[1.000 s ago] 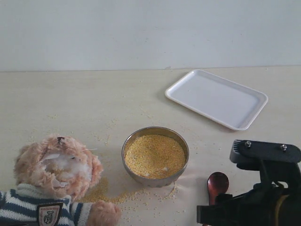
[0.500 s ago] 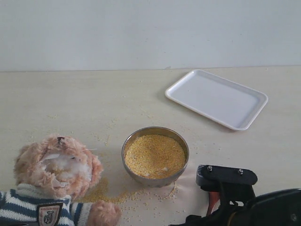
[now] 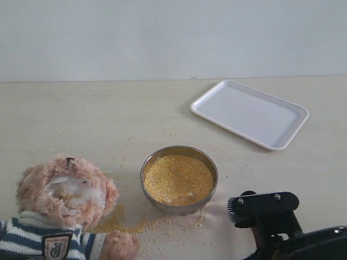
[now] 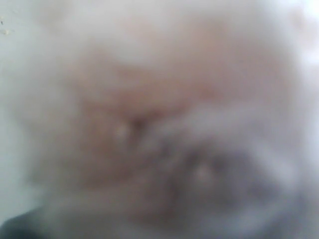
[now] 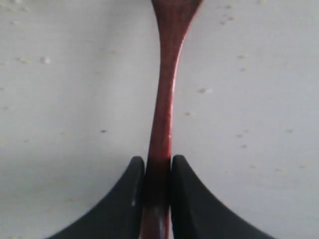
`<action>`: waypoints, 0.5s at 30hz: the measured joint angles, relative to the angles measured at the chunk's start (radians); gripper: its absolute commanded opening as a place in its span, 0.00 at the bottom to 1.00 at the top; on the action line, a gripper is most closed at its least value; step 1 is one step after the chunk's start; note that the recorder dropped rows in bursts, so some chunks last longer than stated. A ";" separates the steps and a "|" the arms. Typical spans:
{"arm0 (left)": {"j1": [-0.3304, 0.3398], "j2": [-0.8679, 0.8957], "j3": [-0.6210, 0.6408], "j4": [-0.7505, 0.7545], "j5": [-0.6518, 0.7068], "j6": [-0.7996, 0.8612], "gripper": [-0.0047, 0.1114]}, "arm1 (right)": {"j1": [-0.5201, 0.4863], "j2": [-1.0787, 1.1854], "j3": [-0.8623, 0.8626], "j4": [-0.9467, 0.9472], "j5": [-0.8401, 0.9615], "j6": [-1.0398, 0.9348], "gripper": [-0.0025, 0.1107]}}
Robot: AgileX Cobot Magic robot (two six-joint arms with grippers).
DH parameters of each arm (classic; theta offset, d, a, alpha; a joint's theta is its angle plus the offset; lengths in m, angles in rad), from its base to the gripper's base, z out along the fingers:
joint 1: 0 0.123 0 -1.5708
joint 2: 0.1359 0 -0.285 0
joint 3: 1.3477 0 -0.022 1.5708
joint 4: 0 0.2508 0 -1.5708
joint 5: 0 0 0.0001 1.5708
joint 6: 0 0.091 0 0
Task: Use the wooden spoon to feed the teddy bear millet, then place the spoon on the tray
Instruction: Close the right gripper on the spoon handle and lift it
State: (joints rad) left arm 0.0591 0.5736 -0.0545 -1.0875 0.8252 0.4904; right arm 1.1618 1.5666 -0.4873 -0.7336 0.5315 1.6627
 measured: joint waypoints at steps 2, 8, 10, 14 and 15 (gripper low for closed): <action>0.000 0.000 0.000 0.000 0.000 0.000 0.08 | 0.004 -0.053 0.002 0.012 0.126 -0.100 0.05; 0.000 0.000 0.000 0.000 0.000 0.000 0.08 | 0.004 -0.190 -0.006 0.040 0.330 -0.365 0.05; 0.000 0.000 0.000 0.000 0.000 0.000 0.08 | 0.004 -0.223 -0.044 0.046 0.392 -0.530 0.05; 0.000 0.000 0.000 0.000 0.000 0.000 0.08 | 0.004 -0.238 -0.182 0.046 0.513 -0.902 0.05; 0.000 0.000 0.000 0.000 0.000 0.000 0.08 | 0.004 -0.236 -0.224 0.046 0.547 -0.989 0.05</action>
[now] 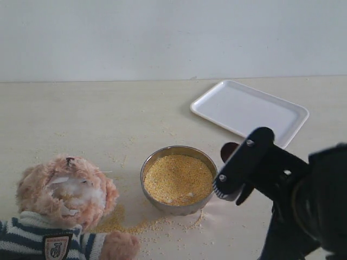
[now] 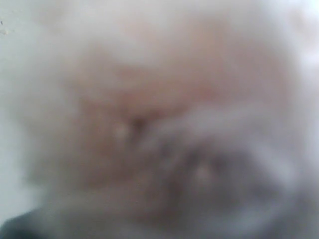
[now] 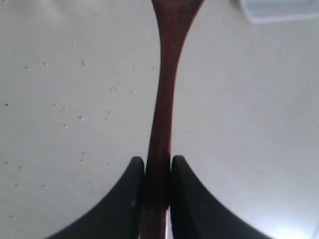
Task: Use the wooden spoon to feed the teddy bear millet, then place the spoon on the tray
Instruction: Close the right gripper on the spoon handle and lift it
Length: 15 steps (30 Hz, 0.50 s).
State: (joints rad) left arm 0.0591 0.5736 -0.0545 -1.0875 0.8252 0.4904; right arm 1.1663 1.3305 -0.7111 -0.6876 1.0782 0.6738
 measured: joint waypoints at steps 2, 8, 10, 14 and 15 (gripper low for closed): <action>0.000 0.000 0.000 0.000 0.000 0.000 0.08 | 0.000 0.018 -0.069 -0.004 0.054 -0.142 0.05; 0.000 0.000 0.000 0.000 0.000 0.000 0.08 | 0.000 0.134 -0.197 -0.077 0.131 -0.404 0.05; 0.000 0.000 0.000 0.000 0.000 0.000 0.08 | 0.000 0.185 -0.218 -0.115 0.135 -0.437 0.05; 0.000 0.000 0.000 0.000 0.000 0.000 0.08 | 0.000 0.283 -0.245 -0.179 0.135 -0.464 0.05; 0.000 0.000 0.000 0.000 0.000 0.000 0.08 | 0.000 0.301 -0.249 -0.193 0.135 -0.470 0.05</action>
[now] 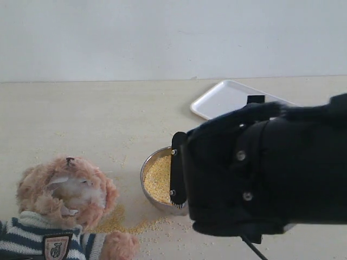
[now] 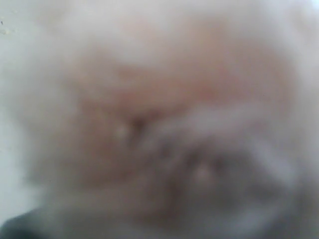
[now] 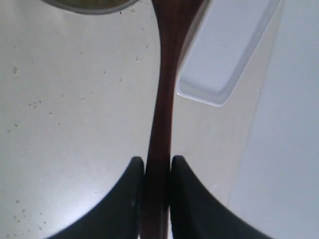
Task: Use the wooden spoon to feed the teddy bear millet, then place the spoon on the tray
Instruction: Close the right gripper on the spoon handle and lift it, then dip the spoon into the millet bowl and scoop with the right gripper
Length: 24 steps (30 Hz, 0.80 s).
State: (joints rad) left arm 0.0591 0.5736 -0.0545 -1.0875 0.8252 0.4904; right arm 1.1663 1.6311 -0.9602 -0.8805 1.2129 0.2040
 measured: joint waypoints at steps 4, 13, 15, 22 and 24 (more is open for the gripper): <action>0.000 0.000 0.000 0.000 0.000 0.000 0.08 | 0.000 0.073 -0.005 -0.059 0.000 -0.010 0.05; 0.000 0.000 0.000 0.000 0.000 0.000 0.08 | 0.000 0.143 -0.005 -0.136 -0.002 -0.005 0.05; 0.000 0.000 0.000 0.000 0.000 0.000 0.08 | 0.000 0.149 -0.005 -0.145 -0.002 0.007 0.05; 0.000 0.000 0.000 0.000 0.000 0.000 0.08 | 0.000 0.205 -0.012 -0.170 -0.013 0.015 0.05; 0.000 0.000 0.000 0.000 0.000 0.000 0.08 | 0.000 0.221 -0.030 -0.172 -0.015 0.015 0.05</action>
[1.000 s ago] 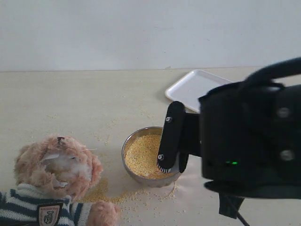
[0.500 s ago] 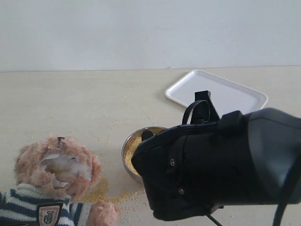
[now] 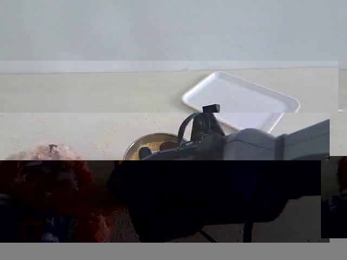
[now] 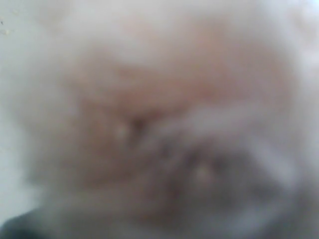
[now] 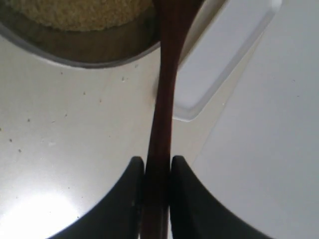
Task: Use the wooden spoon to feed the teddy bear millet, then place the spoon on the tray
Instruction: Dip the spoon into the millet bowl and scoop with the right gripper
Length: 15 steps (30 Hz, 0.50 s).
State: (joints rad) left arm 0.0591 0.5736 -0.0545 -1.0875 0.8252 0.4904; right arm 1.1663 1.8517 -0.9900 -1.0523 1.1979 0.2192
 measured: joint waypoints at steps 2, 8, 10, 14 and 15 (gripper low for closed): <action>0.000 0.000 0.000 0.000 0.000 0.000 0.08 | 0.000 0.014 -0.020 0.000 -0.002 0.000 0.05; 0.000 0.000 0.000 0.000 0.000 0.000 0.08 | 0.000 0.025 -0.072 0.038 -0.013 0.001 0.05; 0.000 0.000 0.000 0.000 0.000 0.000 0.08 | 0.000 0.025 -0.075 0.054 -0.013 0.001 0.05; 0.000 0.000 0.000 0.000 0.000 0.000 0.08 | 0.000 0.025 -0.075 0.093 -0.013 0.001 0.05; 0.000 0.000 0.000 0.000 0.000 0.000 0.08 | 0.000 0.025 -0.075 0.100 -0.013 0.001 0.05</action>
State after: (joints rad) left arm 0.0591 0.5736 -0.0545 -1.0875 0.8252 0.4904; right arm 1.1663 1.8764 -1.0650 -0.9526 1.1848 0.2198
